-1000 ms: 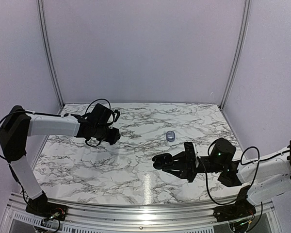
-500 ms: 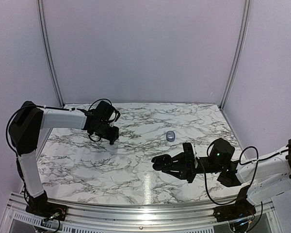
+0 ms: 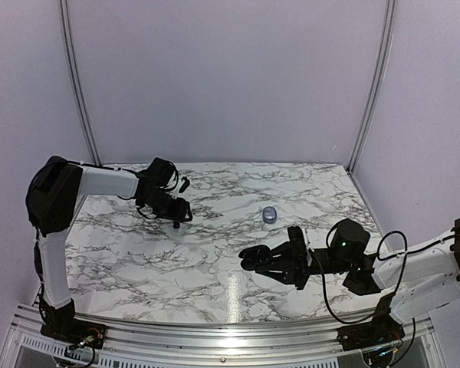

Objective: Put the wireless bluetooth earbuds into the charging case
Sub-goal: Adjust the right earbud at the center of the board.

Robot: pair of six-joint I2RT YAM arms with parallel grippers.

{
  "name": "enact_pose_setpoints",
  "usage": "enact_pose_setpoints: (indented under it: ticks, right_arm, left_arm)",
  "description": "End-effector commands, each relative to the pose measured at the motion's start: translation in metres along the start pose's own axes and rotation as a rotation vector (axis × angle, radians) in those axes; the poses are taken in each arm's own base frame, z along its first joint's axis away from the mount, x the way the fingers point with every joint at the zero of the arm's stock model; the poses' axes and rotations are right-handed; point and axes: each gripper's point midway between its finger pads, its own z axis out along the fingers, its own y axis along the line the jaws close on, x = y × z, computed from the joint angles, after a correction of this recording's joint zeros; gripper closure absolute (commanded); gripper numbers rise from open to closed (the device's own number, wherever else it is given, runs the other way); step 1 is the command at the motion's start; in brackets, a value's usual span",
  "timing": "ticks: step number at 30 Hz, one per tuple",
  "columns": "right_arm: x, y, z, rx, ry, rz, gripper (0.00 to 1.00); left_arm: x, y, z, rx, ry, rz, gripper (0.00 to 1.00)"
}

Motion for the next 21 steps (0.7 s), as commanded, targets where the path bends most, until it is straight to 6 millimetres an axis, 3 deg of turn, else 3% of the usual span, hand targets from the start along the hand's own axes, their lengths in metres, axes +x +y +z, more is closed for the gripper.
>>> enact_pose_setpoints:
  ticks: [1, 12, 21]
  right_arm:
    - [-0.012, -0.004, 0.001, 0.005, -0.029, -0.014, 1.0]
    - [-0.011, -0.003, 0.0, 0.002, -0.026, -0.014, 1.0]
    - [-0.012, -0.002, 0.0, 0.001, -0.031, -0.015, 1.0]
  left_arm:
    - [-0.001, -0.002, 0.007, 0.046, 0.006, -0.019, 0.43]
    - [0.025, -0.009, 0.007, 0.106, 0.012, -0.072, 0.44]
    - [0.039, -0.002, -0.008, 0.061, -0.005, -0.105, 0.44]
